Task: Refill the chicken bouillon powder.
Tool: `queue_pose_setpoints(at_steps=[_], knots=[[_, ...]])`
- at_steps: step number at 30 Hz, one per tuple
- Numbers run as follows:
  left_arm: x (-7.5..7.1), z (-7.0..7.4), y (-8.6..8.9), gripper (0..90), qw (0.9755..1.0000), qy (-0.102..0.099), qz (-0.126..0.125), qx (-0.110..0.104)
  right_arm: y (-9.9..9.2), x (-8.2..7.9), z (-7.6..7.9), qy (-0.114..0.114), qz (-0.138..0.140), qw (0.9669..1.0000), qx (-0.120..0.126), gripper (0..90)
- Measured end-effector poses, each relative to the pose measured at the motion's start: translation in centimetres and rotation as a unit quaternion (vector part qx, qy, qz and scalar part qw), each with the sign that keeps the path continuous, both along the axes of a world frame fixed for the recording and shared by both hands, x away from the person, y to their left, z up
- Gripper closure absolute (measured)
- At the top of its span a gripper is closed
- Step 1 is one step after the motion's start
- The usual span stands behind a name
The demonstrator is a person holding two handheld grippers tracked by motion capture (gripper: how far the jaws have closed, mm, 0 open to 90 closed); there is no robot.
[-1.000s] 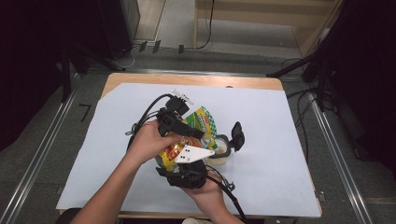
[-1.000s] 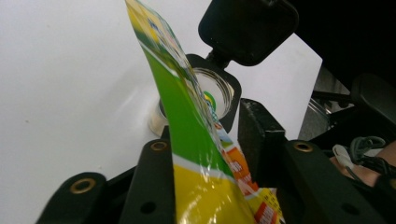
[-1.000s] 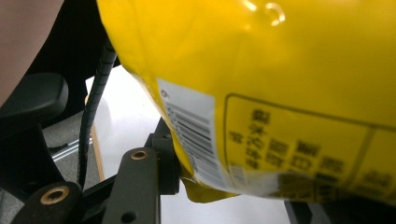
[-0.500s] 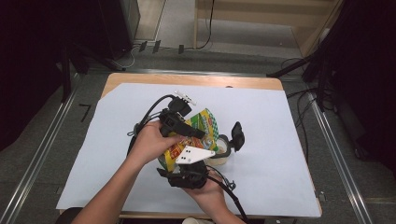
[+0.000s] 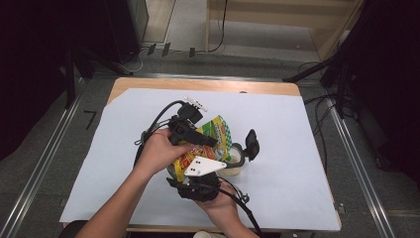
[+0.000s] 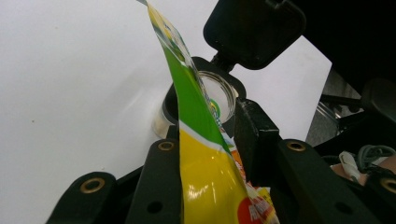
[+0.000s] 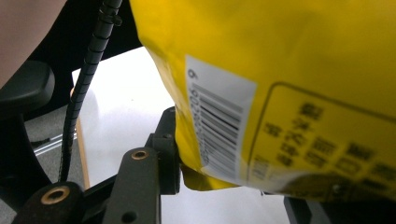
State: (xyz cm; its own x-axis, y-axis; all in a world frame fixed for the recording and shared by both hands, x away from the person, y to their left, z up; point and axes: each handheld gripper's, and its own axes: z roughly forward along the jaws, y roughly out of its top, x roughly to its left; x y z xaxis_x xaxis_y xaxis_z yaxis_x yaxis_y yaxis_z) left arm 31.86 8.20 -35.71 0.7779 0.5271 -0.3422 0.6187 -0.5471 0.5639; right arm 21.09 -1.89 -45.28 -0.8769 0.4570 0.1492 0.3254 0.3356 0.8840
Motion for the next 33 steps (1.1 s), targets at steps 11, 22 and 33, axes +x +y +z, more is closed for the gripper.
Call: queue_pose_setpoints(at_steps=[11,22,33], knots=[[-0.33,0.51,0.34,70.1,0.9999,-0.008,0.005,-0.013,-0.18,0.18,0.35,-0.001,-0.010,0.9998,0.014,60.8],[-0.26,0.47,0.28,75.4,0.9997,0.004,0.024,0.006,-0.06,0.36,0.19,0.007,-0.002,0.9998,0.019,60.3],[-0.36,0.68,0.07,78.2,0.9996,-0.004,0.026,0.009,0.06,0.39,0.17,-0.002,0.006,0.9999,0.011,57.3]])
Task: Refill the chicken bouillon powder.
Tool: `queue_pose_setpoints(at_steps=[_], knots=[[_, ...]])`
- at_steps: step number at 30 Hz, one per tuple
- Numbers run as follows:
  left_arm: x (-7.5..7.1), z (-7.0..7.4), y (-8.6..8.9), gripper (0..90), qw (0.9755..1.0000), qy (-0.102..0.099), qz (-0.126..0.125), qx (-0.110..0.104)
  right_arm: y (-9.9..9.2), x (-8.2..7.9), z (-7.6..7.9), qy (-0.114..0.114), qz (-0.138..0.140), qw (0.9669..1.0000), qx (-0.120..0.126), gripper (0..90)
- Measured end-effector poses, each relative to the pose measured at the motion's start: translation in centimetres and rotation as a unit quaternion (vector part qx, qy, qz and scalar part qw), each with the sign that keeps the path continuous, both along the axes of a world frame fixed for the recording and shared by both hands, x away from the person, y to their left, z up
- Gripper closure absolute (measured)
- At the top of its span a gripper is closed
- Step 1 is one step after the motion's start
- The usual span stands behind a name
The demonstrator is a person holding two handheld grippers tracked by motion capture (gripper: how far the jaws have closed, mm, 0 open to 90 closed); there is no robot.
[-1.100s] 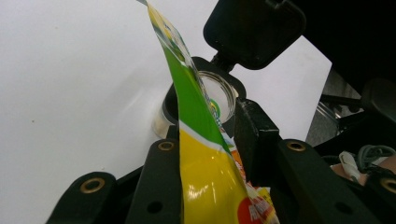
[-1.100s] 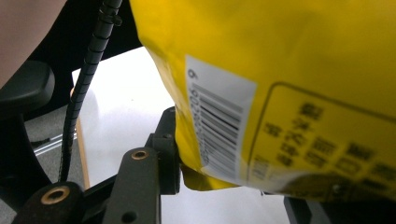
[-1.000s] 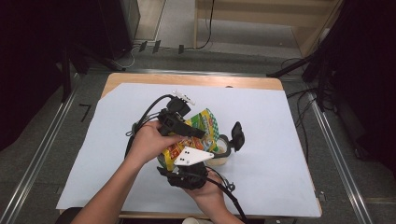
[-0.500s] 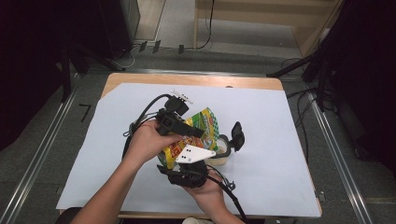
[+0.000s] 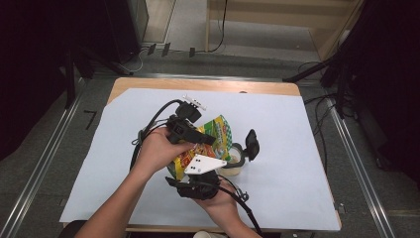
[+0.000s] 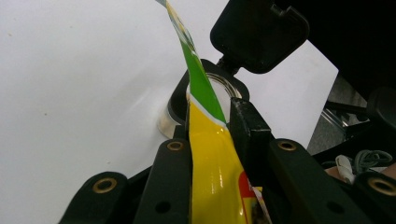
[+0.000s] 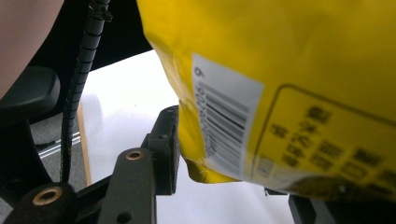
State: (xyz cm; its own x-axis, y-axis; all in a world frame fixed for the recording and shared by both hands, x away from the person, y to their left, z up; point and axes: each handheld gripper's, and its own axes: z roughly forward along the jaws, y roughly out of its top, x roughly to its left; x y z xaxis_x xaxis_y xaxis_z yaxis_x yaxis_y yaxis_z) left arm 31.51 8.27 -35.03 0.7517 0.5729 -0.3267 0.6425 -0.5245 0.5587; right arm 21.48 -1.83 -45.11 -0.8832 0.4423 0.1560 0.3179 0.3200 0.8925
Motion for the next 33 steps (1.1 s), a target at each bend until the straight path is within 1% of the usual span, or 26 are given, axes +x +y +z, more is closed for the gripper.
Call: queue_pose_setpoints(at_steps=[6,7,10,14,18,20,23,25,28,29,33], knots=[[-0.1,0.1,-0.2,78.8,1.0000,-0.006,0.001,0.002,0.0,0.1,0.0,-0.002,-0.001,1.0000,-0.004,60.4],[-0.2,0.2,-0.2,78.8,1.0000,-0.007,0.001,0.004,0.0,0.1,0.0,-0.001,-0.002,1.0000,-0.003,60.6],[-0.3,0.4,-0.2,78.8,0.9999,-0.011,0.001,-0.001,0.0,0.0,0.1,-0.005,-0.006,1.0000,0.001,61.4],[-0.3,0.5,-0.2,78.6,0.9999,-0.013,0.001,0.002,-0.1,0.1,0.1,0.000,-0.008,0.9999,0.006,62.0],[-0.2,0.5,-0.1,77.3,1.0000,-0.007,0.002,-0.002,-0.1,0.1,0.2,0.005,-0.010,0.9999,0.011,62.1],[-0.2,0.5,-0.1,77.2,1.0000,-0.005,0.004,-0.007,-0.2,0.2,0.2,0.007,-0.009,0.9998,0.014,62.1],[0.3,0.4,-0.1,77.2,0.9999,0.009,0.004,-0.009,-0.2,0.2,0.3,0.008,-0.008,0.9998,0.016,62.0],[0.6,0.3,-0.3,77.2,0.9999,0.014,0.004,-0.008,-0.3,0.4,0.3,0.013,-0.007,0.9997,0.020,62.0],[0.8,0.5,-0.5,77.2,0.9999,0.012,0.003,-0.006,-0.4,0.5,0.4,0.017,-0.007,0.9996,0.023,61.8],[0.8,0.5,-0.5,77.2,0.9999,0.011,0.002,-0.005,-0.5,0.6,0.4,0.015,-0.008,0.9996,0.024,61.8],[1.1,0.4,-0.6,77.2,0.9999,0.015,0.002,-0.006,-0.5,0.8,0.5,0.018,-0.007,0.9995,0.023,61.5]])
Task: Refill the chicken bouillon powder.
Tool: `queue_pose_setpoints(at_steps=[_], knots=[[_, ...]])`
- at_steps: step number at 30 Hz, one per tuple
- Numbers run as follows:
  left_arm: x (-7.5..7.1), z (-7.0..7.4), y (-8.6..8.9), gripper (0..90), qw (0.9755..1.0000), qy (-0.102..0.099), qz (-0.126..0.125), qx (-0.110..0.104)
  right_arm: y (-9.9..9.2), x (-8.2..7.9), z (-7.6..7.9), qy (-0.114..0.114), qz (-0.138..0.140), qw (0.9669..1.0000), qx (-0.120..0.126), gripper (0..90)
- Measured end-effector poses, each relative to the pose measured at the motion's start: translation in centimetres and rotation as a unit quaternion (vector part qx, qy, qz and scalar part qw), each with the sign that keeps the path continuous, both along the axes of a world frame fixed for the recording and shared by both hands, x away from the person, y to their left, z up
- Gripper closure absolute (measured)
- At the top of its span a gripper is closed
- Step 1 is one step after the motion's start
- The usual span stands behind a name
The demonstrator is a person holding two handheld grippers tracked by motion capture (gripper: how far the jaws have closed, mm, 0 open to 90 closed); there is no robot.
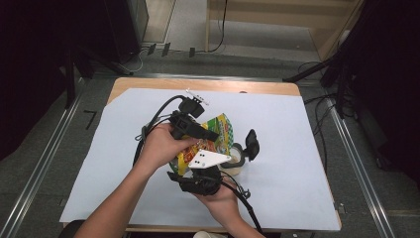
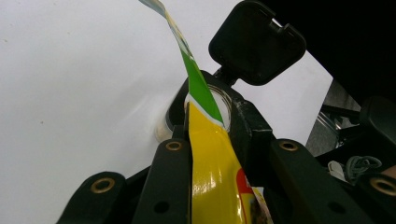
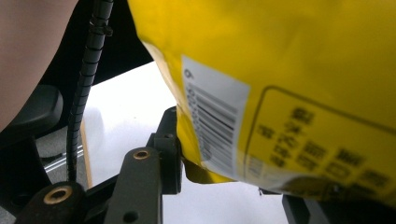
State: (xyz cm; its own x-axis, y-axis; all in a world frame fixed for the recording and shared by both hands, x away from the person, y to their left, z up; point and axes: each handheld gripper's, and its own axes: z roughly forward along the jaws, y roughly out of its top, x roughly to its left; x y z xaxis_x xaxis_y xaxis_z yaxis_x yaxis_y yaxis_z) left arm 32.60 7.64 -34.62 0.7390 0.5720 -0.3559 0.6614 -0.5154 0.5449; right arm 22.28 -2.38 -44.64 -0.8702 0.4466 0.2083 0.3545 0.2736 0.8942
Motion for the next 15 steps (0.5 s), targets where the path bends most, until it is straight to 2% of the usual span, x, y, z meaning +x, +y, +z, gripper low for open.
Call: queue_pose_setpoints(at_steps=[11,15], knots=[[0.11,0.00,-0.13,77.8,1.0000,-0.003,-0.001,0.008,0.16,0.04,-0.08,-0.010,0.007,0.9999,-0.012,57.8],[0.04,0.01,-0.20,78.4,1.0000,-0.003,-0.003,0.008,0.25,-0.07,-0.11,-0.014,0.006,0.9997,-0.019,61.0]])
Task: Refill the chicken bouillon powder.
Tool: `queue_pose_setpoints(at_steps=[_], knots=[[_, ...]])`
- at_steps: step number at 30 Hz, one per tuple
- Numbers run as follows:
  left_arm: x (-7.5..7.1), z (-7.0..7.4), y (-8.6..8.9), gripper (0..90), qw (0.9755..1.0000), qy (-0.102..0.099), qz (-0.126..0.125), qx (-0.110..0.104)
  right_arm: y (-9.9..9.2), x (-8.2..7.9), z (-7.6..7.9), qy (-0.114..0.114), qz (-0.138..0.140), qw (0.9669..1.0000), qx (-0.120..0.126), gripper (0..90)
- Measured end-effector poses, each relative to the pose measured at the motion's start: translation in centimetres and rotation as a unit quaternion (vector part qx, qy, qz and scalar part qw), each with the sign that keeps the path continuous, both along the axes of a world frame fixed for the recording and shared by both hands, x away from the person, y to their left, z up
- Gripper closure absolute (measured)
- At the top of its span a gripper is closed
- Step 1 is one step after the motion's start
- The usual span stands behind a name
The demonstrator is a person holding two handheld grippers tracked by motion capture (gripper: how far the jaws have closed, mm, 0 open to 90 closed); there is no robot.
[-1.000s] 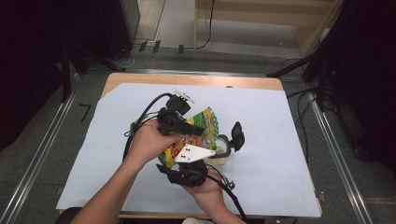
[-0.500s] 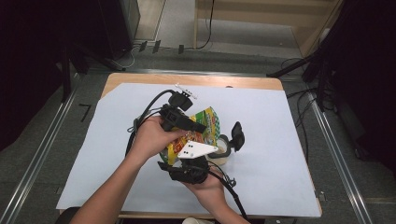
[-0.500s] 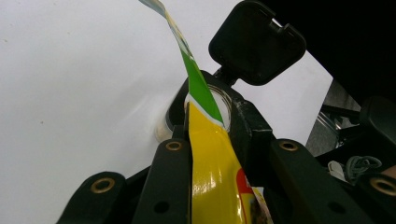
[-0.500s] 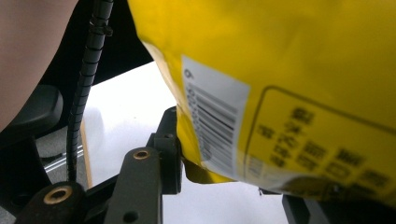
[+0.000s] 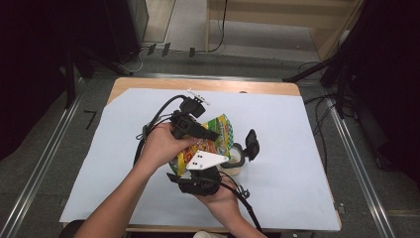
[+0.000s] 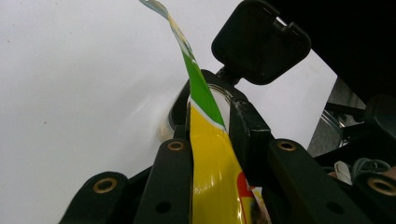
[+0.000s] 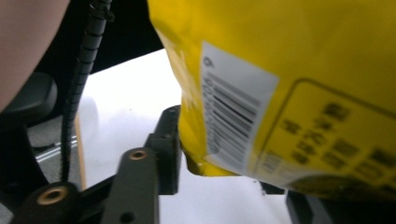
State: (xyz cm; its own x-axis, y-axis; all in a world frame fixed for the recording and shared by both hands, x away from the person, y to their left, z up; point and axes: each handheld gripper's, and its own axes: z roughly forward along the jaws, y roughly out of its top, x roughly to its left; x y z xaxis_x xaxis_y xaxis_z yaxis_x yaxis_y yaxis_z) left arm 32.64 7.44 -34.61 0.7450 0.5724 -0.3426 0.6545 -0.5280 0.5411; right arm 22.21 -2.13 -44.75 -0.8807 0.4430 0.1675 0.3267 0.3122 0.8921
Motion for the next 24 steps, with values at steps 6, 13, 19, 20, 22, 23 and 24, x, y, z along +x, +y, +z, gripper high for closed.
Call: queue_pose_setpoints(at_steps=[6,13,19,20,22,23,24], knots=[[-0.13,0.20,-0.08,78.3,1.0000,-0.005,0.001,-0.002,0.01,-0.01,0.02,-0.002,-0.006,1.0000,-0.002,62.7],[-0.28,0.38,-0.17,78.0,1.0000,-0.007,0.002,-0.005,0.04,-0.02,0.02,0.002,-0.012,0.9999,0.008,62.9],[-0.35,0.56,-0.16,77.6,0.9999,-0.007,0.004,-0.008,0.02,-0.09,0.15,0.005,-0.013,0.9998,0.014,63.0],[-0.32,0.56,-0.14,77.5,0.9999,-0.007,0.004,-0.009,-0.01,-0.08,0.21,0.006,-0.013,0.9998,0.014,63.0],[-0.29,0.55,-0.12,77.4,0.9999,-0.007,0.007,-0.010,-0.05,-0.02,0.26,0.006,-0.013,0.9998,0.014,63.1],[-0.28,0.55,-0.11,77.2,0.9999,-0.006,0.006,-0.011,-0.06,-0.01,0.27,0.007,-0.014,0.9998,0.014,63.1],[-0.28,0.55,-0.11,77.2,0.9999,-0.006,0.006,-0.011,-0.10,0.01,0.28,0.007,-0.014,0.9998,0.013,63.1]])
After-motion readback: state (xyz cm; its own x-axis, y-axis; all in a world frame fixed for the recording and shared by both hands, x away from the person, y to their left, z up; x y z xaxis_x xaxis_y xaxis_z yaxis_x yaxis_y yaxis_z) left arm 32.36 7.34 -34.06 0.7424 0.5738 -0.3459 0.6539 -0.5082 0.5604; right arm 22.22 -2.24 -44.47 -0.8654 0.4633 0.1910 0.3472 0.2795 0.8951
